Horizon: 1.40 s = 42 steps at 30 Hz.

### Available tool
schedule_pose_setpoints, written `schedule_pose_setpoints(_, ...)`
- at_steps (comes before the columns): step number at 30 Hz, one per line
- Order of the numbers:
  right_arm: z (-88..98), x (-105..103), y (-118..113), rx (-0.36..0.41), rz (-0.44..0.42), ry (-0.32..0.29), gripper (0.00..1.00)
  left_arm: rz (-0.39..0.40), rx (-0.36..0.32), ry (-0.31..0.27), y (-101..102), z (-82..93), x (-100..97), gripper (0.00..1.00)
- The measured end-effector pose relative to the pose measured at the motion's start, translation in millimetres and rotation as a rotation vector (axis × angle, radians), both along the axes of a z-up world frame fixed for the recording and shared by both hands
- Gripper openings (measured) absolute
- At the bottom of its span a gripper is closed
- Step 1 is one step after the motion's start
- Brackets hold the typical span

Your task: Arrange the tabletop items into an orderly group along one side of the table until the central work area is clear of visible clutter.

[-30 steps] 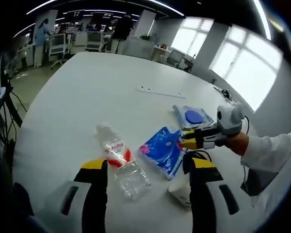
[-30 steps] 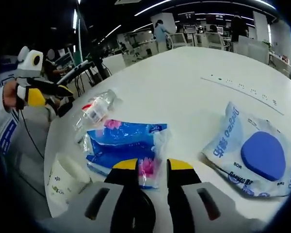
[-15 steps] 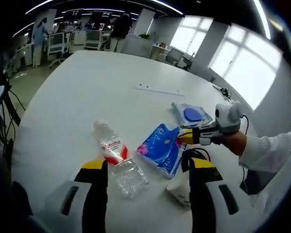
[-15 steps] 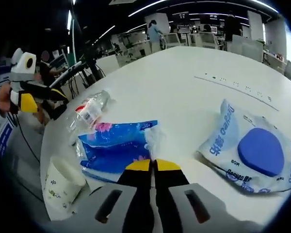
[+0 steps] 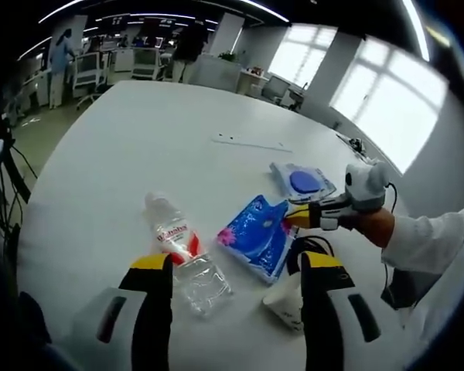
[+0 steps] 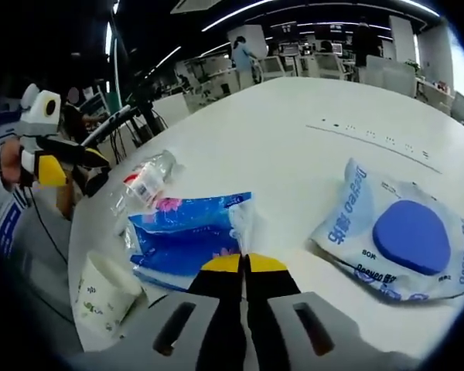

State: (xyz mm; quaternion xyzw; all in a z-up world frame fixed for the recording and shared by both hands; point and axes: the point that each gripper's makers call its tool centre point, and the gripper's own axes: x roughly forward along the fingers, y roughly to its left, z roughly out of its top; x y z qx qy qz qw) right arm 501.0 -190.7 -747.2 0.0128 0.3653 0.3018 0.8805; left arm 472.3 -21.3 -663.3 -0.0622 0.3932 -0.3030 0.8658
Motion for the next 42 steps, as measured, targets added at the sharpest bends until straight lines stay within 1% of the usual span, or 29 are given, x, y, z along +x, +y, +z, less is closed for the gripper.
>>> schedule_pose_setpoints(5, 6.8, 1, -3, 0.01, -0.017, -0.011, 0.0, -0.003, -0.001, -0.007, -2, 2.5, 0.8, 0.68)
schedule_pose_setpoints(20, 35.3, 5, -7, 0.051, -0.07, -0.062, 0.0, -0.02, -0.012, -0.029, -12, 12.3, -0.7, 0.68)
schedule_pose_setpoints(26, 48.2, 4, -8, 0.066, -0.093, -0.081, 0.0, -0.015, -0.019, -0.042, -15, 17.1, 1.6, 0.64)
schedule_pose_setpoints(31, 56.7, 1, -8, 0.08, -0.11, -0.092, 0.0, -0.023, -0.031, -0.054, -26, 21.5, 3.7, 0.61)
schedule_pose_setpoints(36, 64.6, 0, -9, 0.095, -0.129, -0.102, 0.0, -0.042, -0.026, -0.061, -37, 21.1, 3.4, 0.58)
schedule_pose_setpoints(42, 72.7, -3, -13, 0.107, -0.16, -0.112, 0.0, -0.066, -0.023, -0.064, -49, 19.2, 1.2, 0.5)
